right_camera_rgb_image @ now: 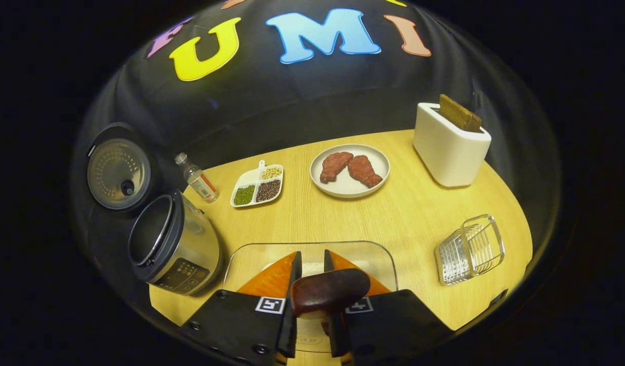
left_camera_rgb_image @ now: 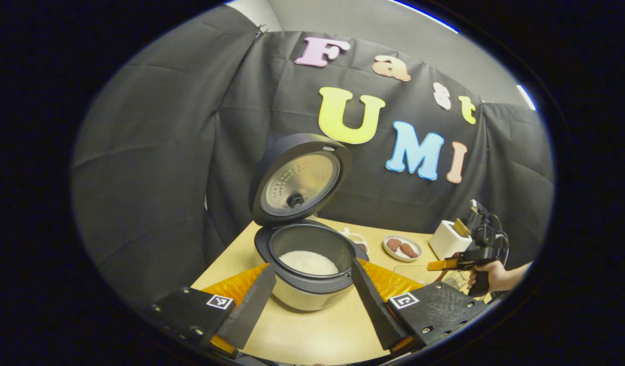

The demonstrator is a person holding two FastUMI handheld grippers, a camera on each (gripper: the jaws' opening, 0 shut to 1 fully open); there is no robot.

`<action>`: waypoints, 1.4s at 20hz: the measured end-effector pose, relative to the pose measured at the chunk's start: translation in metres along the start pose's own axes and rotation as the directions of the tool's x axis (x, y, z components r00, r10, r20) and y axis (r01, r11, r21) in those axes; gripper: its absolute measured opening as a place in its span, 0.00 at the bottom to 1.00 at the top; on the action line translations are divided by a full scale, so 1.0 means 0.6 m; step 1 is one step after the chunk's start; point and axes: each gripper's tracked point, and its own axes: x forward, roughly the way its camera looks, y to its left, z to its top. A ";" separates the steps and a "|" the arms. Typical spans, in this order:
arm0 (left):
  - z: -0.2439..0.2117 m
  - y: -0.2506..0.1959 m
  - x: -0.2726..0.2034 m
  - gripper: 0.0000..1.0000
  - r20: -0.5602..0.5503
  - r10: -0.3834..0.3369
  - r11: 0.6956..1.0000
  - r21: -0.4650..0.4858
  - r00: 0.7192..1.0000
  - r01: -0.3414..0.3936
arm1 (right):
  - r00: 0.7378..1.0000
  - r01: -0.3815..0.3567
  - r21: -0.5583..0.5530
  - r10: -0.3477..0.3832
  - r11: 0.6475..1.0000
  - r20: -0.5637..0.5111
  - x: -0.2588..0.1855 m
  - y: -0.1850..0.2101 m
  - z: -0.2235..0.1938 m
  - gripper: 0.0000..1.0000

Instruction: Close the left gripper, press the button to open the rice cooker; take a wooden spoon from the chopstick holder with the right hand, scoop a spoonful of rice and pour it into the rice cooker, then put the wooden spoon back into the chopstick holder.

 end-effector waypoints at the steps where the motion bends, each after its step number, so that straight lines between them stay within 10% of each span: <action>1: -0.002 0.009 -0.003 0.95 -0.002 0.008 1.000 0.002 1.000 -0.008 | 1.000 -0.009 0.041 0.010 0.999 -0.012 0.004 0.008 -0.006 0.25; 14: -0.002 0.050 -0.006 0.95 0.001 0.039 0.997 -0.063 0.999 -0.039 | 0.984 -0.096 0.384 0.146 0.918 -0.102 0.015 0.083 -0.021 0.24; 28: 0.031 -0.005 0.059 0.95 0.009 -0.108 0.994 -0.019 0.994 0.108 | 0.990 -0.084 0.717 0.141 0.692 -0.020 -0.022 -0.026 0.012 0.24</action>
